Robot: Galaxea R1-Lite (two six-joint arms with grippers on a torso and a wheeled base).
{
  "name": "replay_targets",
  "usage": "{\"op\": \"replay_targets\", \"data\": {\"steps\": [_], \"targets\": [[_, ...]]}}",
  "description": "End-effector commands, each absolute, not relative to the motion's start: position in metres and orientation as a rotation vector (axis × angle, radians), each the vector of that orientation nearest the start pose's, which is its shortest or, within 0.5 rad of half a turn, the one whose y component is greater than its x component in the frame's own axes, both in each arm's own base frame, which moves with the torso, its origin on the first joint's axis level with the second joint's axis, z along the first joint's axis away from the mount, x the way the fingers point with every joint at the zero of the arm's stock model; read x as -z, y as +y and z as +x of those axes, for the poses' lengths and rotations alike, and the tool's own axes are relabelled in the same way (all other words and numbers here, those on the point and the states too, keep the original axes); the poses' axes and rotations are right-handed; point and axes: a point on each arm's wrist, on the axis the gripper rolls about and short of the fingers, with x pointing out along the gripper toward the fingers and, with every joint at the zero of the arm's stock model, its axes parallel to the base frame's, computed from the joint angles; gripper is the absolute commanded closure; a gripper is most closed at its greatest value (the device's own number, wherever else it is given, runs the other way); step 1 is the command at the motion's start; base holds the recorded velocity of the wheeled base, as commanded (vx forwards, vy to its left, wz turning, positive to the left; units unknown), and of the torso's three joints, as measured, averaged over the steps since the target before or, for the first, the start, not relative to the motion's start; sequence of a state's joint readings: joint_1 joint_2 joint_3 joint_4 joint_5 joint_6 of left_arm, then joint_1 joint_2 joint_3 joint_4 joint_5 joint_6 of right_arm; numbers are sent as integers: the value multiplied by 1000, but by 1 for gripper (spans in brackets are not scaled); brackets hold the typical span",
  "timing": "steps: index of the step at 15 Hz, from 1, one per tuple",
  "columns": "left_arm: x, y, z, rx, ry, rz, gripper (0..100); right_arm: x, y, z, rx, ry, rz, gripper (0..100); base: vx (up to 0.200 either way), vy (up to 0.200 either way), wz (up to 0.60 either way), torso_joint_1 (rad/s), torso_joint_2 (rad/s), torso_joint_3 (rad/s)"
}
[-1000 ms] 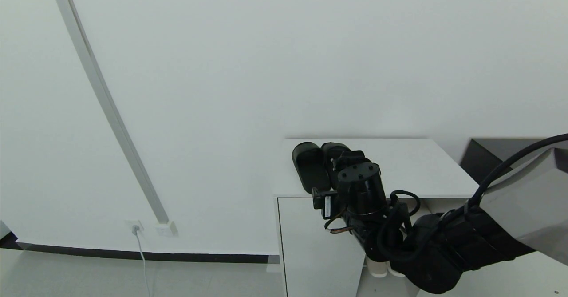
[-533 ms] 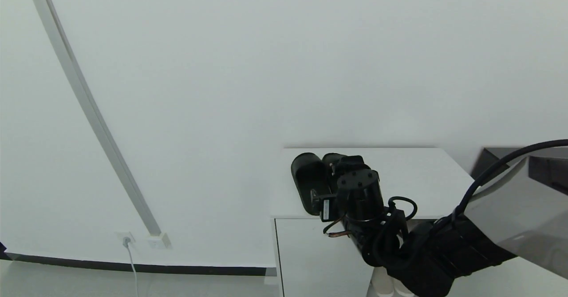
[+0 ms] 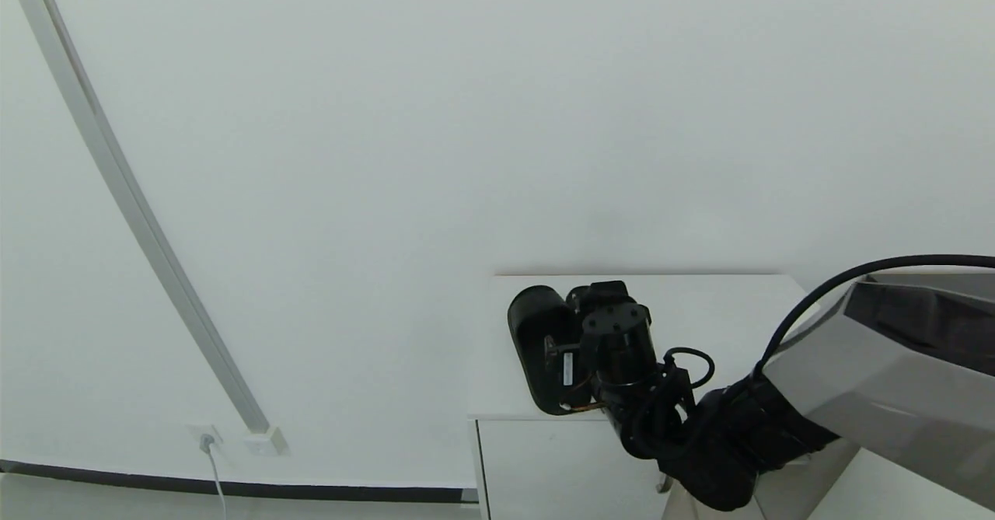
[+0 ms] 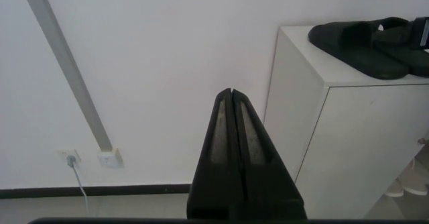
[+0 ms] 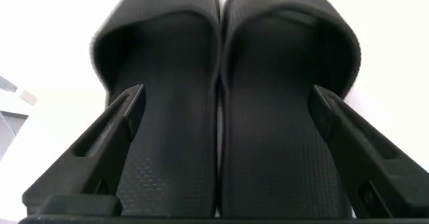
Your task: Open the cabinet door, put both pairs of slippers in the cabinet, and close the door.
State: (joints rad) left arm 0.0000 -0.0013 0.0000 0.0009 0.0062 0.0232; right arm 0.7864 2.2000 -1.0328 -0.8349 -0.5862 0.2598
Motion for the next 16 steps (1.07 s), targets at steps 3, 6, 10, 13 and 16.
{"op": "replay_targets", "data": {"steps": [3, 6, 10, 13, 16], "targets": [[-75, 0, -23, -6, 0, 23, 100, -63, 290, 324, -161, 273, 21, 0, 0, 0, 0, 0, 0, 0], [-75, 0, -23, -8, 0, 23, 100, -55, 292, 341, -142, 261, 8, 0, 0, 0, 0, 0, 0, 0], [-75, 0, -23, -6, 0, 23, 100, -55, 292, 373, -109, 224, 21, 0, 0, 0, 0, 0, 0, 0], [-75, 0, -23, -6, 2, 23, 100, -58, 294, 383, -112, 221, 25, 0, 0, 0, 0, 0, 0, 0], [-75, 0, -23, -6, 2, 23, 100, -53, 296, 385, -113, 230, 19, 0, 0, 0, 0, 0, 0, 0]]}}
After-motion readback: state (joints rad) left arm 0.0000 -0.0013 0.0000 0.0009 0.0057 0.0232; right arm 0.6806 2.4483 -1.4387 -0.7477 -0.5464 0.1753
